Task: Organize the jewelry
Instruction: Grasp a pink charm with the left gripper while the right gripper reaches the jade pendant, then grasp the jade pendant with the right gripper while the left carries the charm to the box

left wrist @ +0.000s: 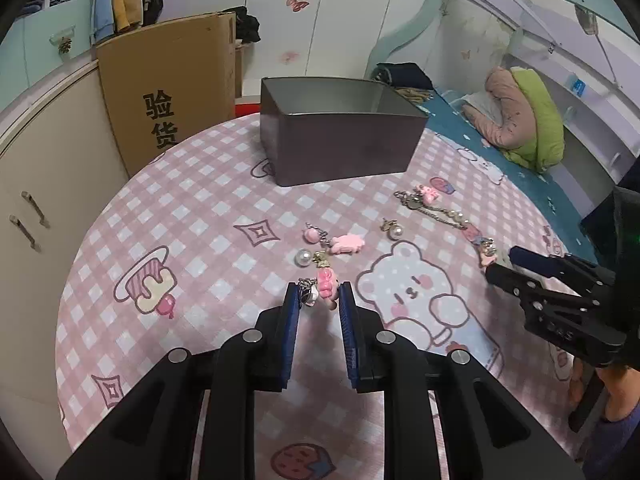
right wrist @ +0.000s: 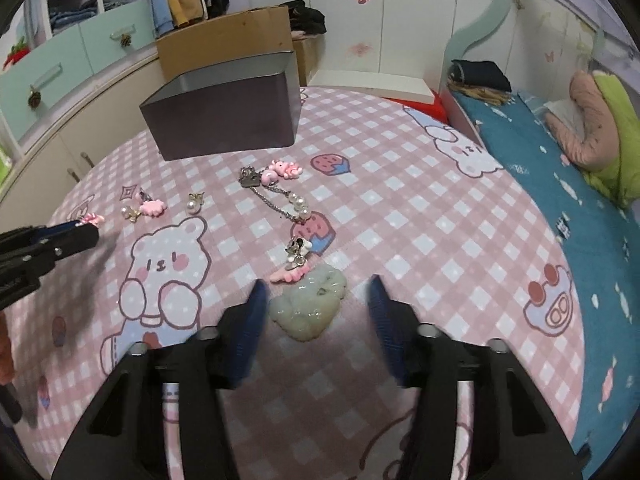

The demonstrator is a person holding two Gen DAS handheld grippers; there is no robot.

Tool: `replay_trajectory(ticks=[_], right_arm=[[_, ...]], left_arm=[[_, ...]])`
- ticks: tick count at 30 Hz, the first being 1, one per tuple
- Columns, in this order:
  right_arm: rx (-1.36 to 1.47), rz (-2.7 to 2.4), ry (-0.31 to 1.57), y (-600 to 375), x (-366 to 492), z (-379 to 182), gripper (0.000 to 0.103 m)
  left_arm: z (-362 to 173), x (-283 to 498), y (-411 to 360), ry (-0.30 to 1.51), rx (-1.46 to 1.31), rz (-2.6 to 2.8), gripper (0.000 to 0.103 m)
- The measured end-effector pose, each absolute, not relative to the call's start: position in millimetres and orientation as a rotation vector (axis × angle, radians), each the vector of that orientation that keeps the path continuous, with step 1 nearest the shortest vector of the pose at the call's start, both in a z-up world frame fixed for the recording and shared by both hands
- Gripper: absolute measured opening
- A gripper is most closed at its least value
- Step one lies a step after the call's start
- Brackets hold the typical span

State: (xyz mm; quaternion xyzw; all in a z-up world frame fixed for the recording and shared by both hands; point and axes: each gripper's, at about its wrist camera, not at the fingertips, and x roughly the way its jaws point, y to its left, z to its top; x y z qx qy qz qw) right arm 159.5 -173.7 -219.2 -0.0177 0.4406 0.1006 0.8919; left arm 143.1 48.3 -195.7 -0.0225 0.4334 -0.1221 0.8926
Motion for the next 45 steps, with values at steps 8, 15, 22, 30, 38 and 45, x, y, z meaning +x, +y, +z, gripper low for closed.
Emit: replay_trajectory(ticks=[8, 15, 22, 30, 38, 45], right_arm=[[-0.015, 0.218, 0.915, -186, 149, -217, 0.039], [0.013, 0.22, 0.882, -194, 142, -203, 0.039], [0.026, 0.255, 0.825, -192, 151, -173, 0.039], [0.025, 0.319, 0.751, -169, 190, -137, 0.039], [0.041, 0.364, 0.72, -142, 256, -114, 0.039], [0.052, 0.394, 0.768, -120, 307, -126, 0.039]], left_arm=[[-184, 136, 45, 0.875, -0.061, -0.293, 0.018], [-171, 131, 37, 0.847, -0.062, -0.336, 0.018], [-148, 139, 31, 0.8, -0.07, -0.378, 0.018], [-118, 174, 27, 0.739, -0.043, -0.386, 0.018], [-106, 242, 29, 0.755, -0.025, -0.344, 0.018], [-128, 288, 29, 0.829, 0.042, -0.28, 0.019]])
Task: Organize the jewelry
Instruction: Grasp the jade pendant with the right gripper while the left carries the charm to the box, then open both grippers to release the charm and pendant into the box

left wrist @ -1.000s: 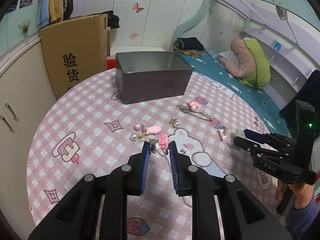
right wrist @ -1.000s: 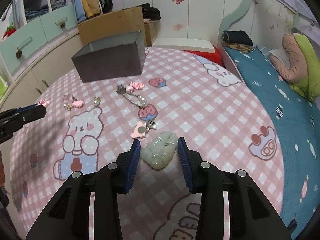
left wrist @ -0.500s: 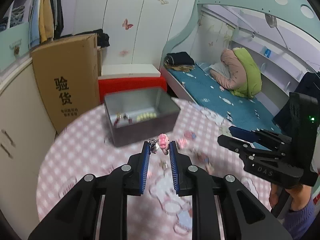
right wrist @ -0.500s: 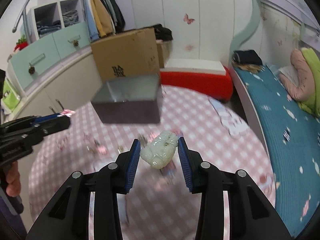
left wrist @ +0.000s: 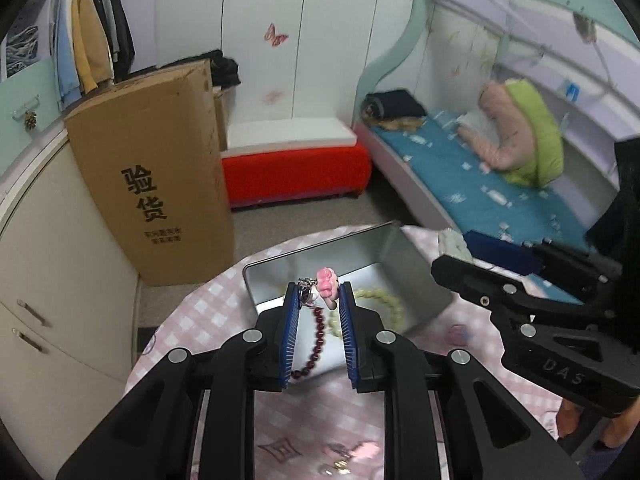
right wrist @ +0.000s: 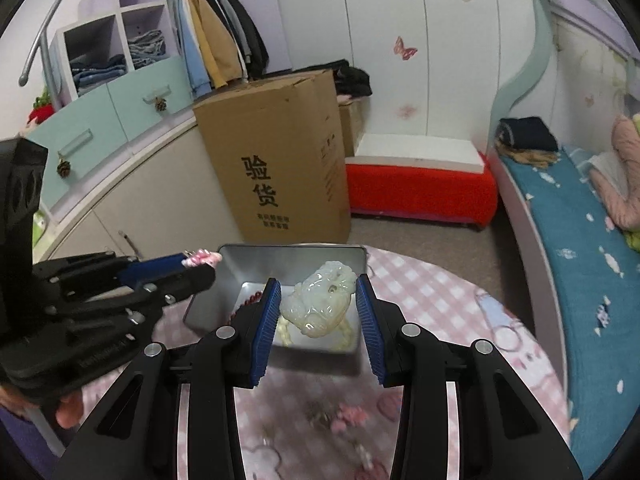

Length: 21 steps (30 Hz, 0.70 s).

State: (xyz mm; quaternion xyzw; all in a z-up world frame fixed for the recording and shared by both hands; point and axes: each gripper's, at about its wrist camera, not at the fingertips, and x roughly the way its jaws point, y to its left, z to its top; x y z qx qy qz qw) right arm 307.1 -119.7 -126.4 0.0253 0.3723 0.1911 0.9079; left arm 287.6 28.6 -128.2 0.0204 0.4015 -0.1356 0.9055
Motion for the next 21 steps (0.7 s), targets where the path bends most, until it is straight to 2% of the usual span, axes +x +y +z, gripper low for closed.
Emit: replay_trajectory(ticks=[16, 20, 21], right_arm=[[0.043, 0.413, 0.851, -100, 332, -164, 0.039], [0.049, 0.408, 0.854, -102, 334, -165, 0.039], [0.051, 0.41, 0.857, -101, 334, -165, 0.039]], left_arm=[[-153, 307, 30, 0.89, 0.029, -0.297, 0.02], [-153, 308, 37, 0.89, -0.004, -0.292, 0.035], [-152, 307, 38, 0.887, -0.007, -0.291, 0.036]])
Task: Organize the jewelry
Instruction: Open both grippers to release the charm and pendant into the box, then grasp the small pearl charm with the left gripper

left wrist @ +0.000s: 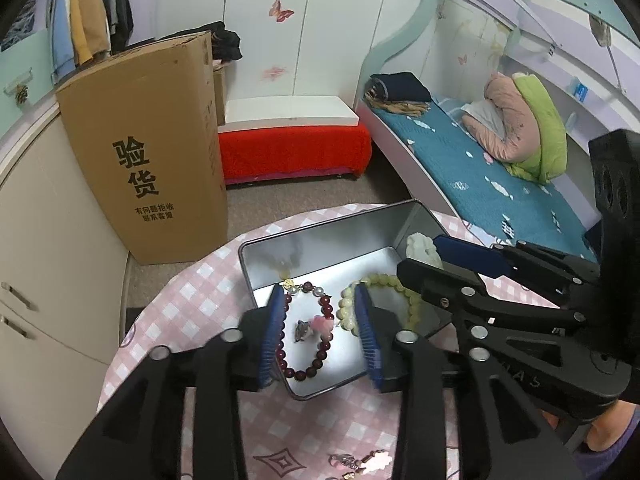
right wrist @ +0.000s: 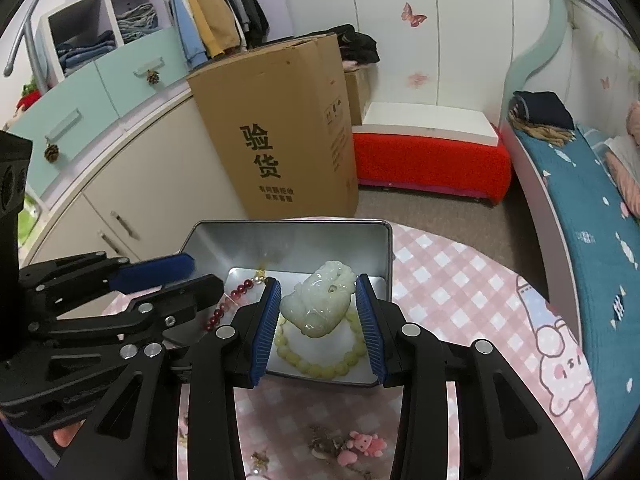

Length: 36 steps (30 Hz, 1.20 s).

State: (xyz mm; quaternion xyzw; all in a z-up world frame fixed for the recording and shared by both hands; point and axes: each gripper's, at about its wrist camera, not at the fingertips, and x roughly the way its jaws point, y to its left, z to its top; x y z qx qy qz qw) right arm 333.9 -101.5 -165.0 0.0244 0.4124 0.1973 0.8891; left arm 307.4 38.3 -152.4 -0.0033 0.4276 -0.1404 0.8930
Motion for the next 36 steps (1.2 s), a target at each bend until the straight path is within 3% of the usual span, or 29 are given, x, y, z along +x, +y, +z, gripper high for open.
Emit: replay_trajectory(ticks=[10, 14, 20, 23, 26, 36], right_arm=[[0.042, 0.407, 0.862, -98, 332, -165, 0.039], [0.047, 0.399, 0.848, -98, 329, -161, 0.04], [0.051, 0.387, 0.813, -106, 314, -147, 0.046], [0.05, 0.38, 0.791, -112, 302, -137, 0.047], [0.041, 0.364, 0.773, -122, 286, -130, 0.051], [0.053, 0.332, 0.801, -158, 227, -150, 0.053]], left_arm=[[-144, 298, 38, 0.867, -0.008, -0.285, 0.036], [-139, 292, 41, 0.851, -0.013, -0.281, 0.045], [-129, 278, 45, 0.829, -0.02, -0.282, 0.045], [-124, 266, 48, 0.807, -0.025, -0.277, 0.052], [-122, 251, 51, 0.796, -0.024, -0.276, 0.053], [-174, 202, 56, 0.887, -0.025, -0.28, 0.053]])
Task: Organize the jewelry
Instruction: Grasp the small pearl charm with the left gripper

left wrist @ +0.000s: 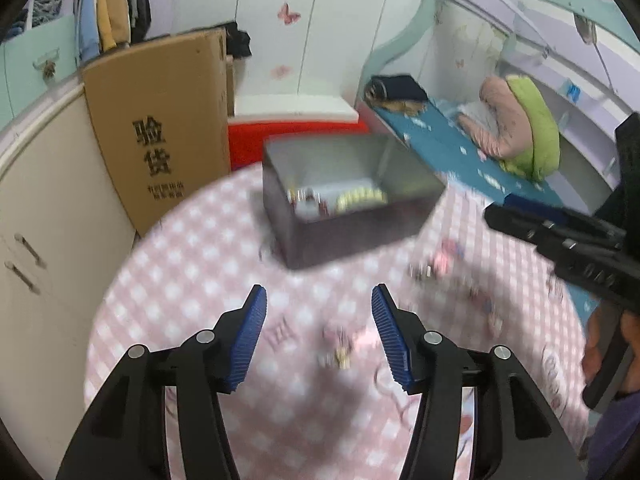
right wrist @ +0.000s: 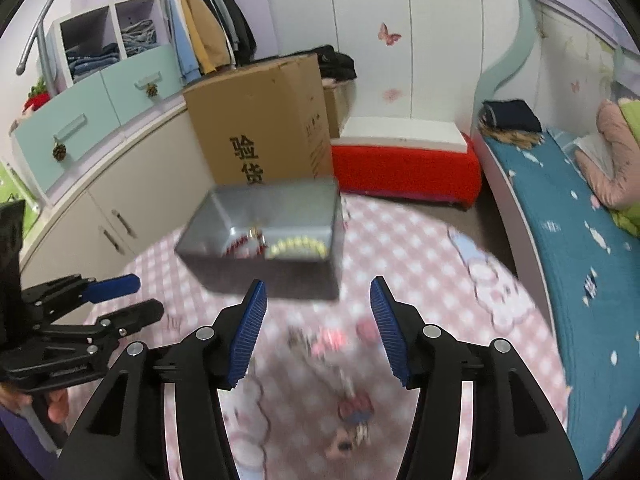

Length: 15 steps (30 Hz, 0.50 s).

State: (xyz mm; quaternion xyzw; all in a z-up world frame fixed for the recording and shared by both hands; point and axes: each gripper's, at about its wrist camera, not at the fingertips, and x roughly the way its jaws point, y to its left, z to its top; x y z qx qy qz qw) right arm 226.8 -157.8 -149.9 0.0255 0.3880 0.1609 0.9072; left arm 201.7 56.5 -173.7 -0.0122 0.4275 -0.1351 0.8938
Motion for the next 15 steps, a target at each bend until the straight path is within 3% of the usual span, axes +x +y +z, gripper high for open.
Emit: replay_trajectory(ticks=[11, 14, 15], right_arm=[[0.055, 0.266, 0.875, -177, 183, -201, 0.056], [0.068, 0.256, 0.892, -181, 177, -209, 0.056], [0.068, 0.254, 0.897, -181, 176, -210, 0.056]], left_arm=[[-213, 191, 50, 0.953, -0.05, -0.263, 0.052], [-214, 193, 48, 0.944, -0.041, -0.254, 0.049], [-214, 193, 46, 0.939, -0.022, -0.243, 0.042]])
